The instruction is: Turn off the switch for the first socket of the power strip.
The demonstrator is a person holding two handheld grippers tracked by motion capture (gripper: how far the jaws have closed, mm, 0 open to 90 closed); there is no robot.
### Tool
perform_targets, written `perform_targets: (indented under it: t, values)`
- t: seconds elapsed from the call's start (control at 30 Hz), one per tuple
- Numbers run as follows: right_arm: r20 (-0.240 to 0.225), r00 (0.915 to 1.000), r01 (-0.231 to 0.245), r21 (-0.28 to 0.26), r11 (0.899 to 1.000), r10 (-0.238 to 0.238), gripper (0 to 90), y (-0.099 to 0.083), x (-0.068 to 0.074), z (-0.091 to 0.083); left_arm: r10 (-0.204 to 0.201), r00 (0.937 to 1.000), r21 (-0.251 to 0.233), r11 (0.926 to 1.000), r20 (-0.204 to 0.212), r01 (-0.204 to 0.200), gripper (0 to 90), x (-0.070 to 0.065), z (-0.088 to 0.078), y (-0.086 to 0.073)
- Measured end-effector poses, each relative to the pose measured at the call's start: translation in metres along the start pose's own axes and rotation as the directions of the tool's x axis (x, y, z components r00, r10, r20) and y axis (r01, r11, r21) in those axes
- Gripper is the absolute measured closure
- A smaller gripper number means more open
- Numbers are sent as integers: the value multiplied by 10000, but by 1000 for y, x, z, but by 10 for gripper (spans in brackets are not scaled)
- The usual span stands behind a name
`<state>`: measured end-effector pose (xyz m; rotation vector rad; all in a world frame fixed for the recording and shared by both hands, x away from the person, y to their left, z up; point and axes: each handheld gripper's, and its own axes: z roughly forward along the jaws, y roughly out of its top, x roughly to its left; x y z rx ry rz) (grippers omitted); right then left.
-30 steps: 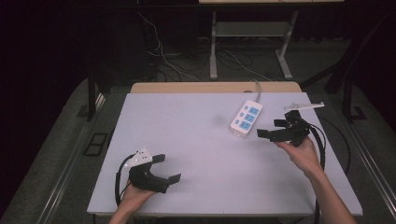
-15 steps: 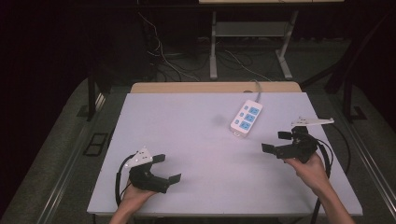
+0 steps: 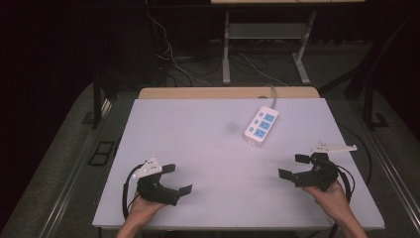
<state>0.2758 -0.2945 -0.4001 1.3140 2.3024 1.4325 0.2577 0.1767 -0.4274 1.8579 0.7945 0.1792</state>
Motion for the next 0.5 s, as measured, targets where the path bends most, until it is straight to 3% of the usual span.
perform_targets:
  t: [0.5]
  values:
    - [159, 9998, -149, -163, 9998, 151, 3, -41, 0, -5, 20, 10000, 75, 10000, -14, -19, 0, 1, 1, 0]
